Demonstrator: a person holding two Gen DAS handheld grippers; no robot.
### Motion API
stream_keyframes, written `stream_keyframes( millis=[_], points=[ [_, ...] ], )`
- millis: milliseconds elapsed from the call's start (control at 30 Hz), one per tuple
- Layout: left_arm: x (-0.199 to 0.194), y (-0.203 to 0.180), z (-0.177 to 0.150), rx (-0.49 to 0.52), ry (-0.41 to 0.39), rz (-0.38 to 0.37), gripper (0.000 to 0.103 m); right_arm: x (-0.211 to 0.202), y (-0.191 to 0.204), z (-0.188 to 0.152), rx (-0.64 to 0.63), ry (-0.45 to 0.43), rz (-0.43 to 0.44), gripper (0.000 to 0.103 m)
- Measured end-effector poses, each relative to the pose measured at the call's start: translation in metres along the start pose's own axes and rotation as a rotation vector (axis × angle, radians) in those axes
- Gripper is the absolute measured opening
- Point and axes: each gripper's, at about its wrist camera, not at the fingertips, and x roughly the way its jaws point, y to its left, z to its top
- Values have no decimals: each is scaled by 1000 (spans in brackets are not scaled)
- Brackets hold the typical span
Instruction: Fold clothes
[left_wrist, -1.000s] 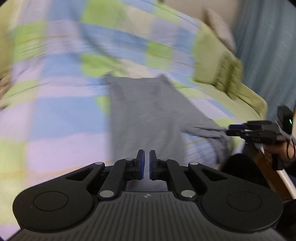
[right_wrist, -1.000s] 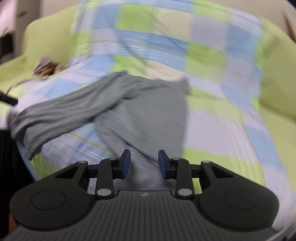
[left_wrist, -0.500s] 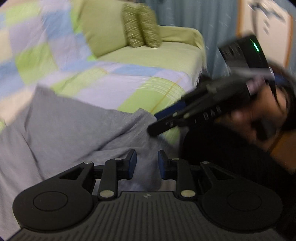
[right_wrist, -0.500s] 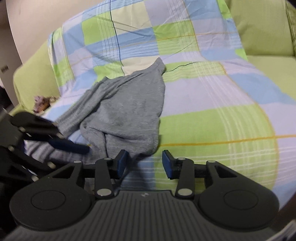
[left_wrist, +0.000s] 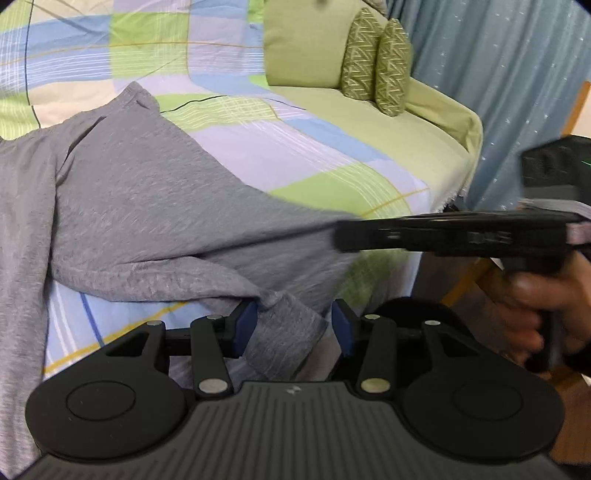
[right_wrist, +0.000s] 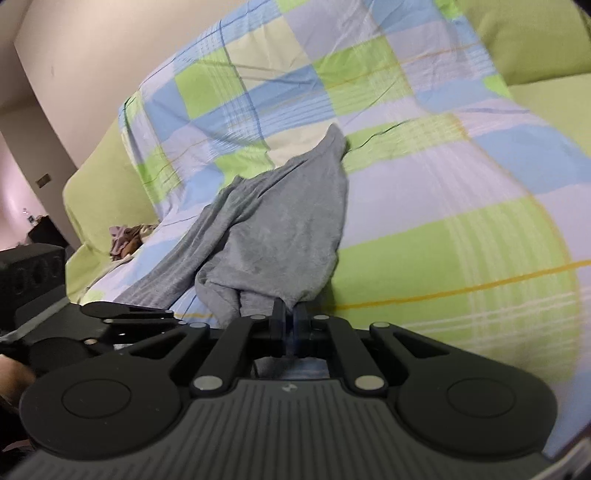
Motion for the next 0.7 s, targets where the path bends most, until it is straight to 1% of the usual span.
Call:
stream_keyframes(
  millis=[33, 67, 200, 300, 367, 500, 567, 633, 700],
  points=[
    [1, 0, 0, -5, 1, -14, 11, -7, 2, 0, -6, -8, -16, 2],
    [1, 0, -1, -12, 2, -29, 2, -12, 3, -1, -20, -11, -37, 2],
    [-7, 4, -4, -42, -10, -92, 2, -28, 3, -2, -56, -25, -103, 2],
    [-21, 17, -14, -90, -9, -138, 2, -38, -3, 1, -58, -38, -159, 2],
    [-23, 27, -23, -141, 4, -185, 2, -37, -6, 2, -73, -26, -199, 2],
    [-17, 34, -35, -167, 57, -180, 1, -27, -1, -2, -138, 18, -259, 2],
    [-14, 40, -44, -206, 72, -194, 1, -25, -1, -4, -154, 32, -288, 2],
    [-18, 43, -46, -202, 71, -193, 1, -27, -4, -5, -139, 34, -308, 2],
    [-23, 45, -47, -197, 66, -192, 1, -31, -8, -5, -114, 21, -304, 3]
  ],
)
